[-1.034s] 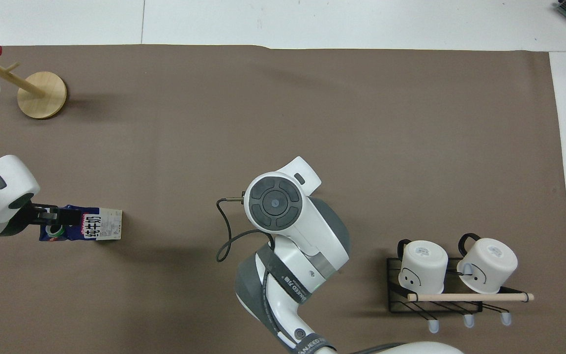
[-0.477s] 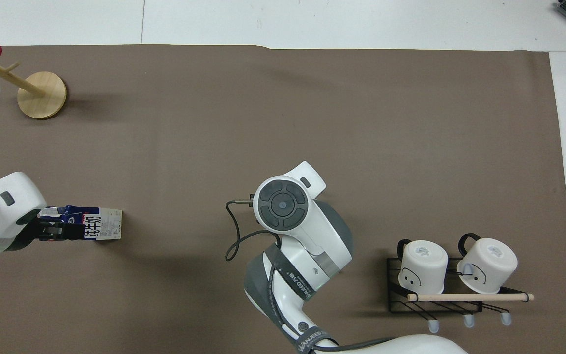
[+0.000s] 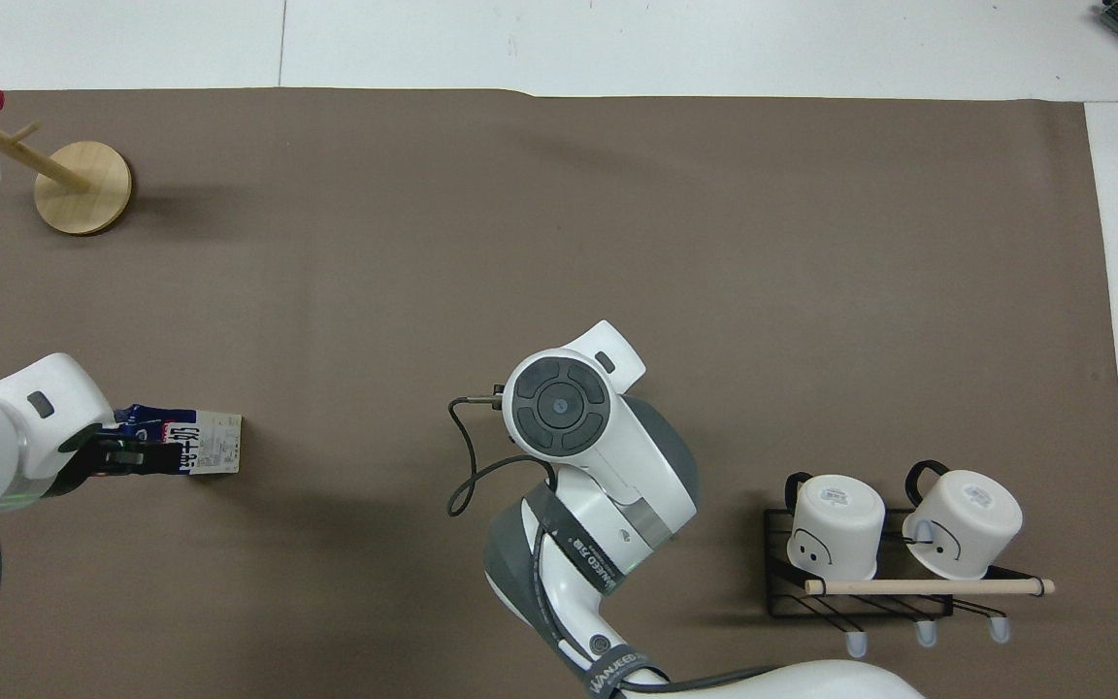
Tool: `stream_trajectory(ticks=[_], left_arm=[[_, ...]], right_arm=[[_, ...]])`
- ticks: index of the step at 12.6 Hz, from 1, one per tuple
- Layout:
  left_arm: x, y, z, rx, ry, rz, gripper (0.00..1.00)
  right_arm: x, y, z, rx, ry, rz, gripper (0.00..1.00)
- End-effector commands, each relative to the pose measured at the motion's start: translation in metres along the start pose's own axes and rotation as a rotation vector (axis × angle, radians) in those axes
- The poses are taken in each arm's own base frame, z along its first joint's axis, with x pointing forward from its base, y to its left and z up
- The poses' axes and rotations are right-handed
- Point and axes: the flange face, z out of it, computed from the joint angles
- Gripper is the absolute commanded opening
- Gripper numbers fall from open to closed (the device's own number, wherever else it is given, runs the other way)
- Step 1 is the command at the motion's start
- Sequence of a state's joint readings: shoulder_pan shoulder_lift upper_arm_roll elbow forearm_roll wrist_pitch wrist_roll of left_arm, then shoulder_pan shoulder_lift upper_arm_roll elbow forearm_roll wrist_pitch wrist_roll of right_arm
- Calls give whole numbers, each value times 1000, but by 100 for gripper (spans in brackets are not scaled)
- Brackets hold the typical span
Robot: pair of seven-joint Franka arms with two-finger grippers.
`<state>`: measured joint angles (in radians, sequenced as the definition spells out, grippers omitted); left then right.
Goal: Place cup and milk on table
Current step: 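Carry the mug toward the table center while the left gripper lifts the carton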
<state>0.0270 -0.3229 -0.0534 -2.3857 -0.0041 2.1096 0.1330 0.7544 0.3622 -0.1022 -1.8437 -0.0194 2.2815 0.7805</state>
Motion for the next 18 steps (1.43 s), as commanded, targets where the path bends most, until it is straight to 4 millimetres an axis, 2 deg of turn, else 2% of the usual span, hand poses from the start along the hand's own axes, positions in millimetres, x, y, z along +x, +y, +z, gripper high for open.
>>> stream_trajectory(ticks=[1, 4, 6, 8, 9, 10, 12, 13, 15, 18], left_arm=[[-5, -2, -1, 15, 22, 6, 47], [-4, -7, -5, 16, 22, -10, 29], [9, -13, -24, 16, 32, -26, 20], [28, -6, -37, -2, 10, -40, 20], [35, 6, -40, -18, 9, -89, 20], [40, 43, -43, -44, 23, -112, 19], [61, 103, -55, -66, 14, -180, 15], [65, 136, -59, -69, 2, -158, 13], [72, 173, -73, -87, 29, -136, 8], [94, 221, -66, -98, 28, -151, 6]], right_arm=[[4, 3, -14, 8, 12, 18, 100], [23, 8, -46, 45, 32, 44, 100], [28, 13, -66, 67, 53, 52, 100], [36, 28, -92, 82, 69, 63, 100], [40, 45, -110, 71, 59, 39, 100], [40, 60, -130, 59, 42, 18, 100], [39, 83, -149, 29, 2, -12, 100], [40, 93, -156, 19, -12, -26, 100], [42, 115, -169, 5, -36, -37, 100], [54, 175, -195, -9, -69, -39, 100]])
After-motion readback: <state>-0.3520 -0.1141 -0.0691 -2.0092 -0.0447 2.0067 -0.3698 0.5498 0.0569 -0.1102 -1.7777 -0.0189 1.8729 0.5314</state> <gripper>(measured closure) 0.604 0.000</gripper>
